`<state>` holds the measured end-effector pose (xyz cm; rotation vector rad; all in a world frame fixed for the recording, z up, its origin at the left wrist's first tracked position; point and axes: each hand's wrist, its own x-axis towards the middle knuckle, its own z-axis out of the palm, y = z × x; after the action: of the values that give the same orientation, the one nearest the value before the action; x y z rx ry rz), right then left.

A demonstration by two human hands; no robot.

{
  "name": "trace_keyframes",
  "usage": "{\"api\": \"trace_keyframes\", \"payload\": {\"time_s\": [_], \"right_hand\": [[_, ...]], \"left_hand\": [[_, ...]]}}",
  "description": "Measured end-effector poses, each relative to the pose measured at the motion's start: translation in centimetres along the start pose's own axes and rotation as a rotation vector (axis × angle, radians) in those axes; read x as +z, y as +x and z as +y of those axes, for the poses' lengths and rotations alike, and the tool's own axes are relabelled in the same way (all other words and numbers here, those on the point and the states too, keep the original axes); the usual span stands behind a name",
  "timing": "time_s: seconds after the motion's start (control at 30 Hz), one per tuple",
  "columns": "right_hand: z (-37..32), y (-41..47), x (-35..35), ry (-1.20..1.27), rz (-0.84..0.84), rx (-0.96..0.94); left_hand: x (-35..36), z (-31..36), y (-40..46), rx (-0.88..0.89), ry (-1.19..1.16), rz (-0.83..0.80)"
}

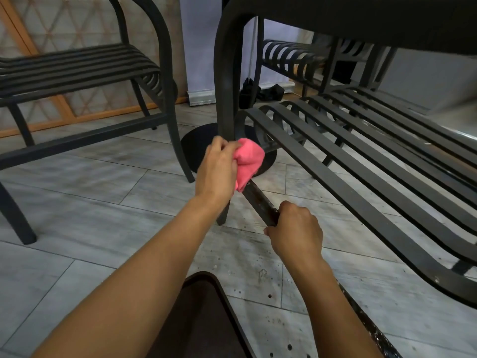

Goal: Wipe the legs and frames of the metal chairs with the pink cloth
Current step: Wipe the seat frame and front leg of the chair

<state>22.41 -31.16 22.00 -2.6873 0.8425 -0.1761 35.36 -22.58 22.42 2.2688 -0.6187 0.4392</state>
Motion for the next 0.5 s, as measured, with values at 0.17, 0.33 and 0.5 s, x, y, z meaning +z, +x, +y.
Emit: {"api": "trace_keyframes", "payload": {"time_s": [0.17, 0.33, 0.5], "right_hand": [[0.0, 0.1, 0.1, -0.001, -0.012, -0.005], [0.2, 0.3, 0.2, 0.009, -0.003, -0.017], [0.4, 0.4, 0.4, 0.024, -0.004, -0.022]], "left_hand": [[0.5, -1.6, 2.3, 0.015, 0.143, 0.024], [1.9, -2.1, 1.9, -0.023, 0.254, -0.001], [2.6, -1.6, 1.4, -0.046, 0.277, -0.035]]}}
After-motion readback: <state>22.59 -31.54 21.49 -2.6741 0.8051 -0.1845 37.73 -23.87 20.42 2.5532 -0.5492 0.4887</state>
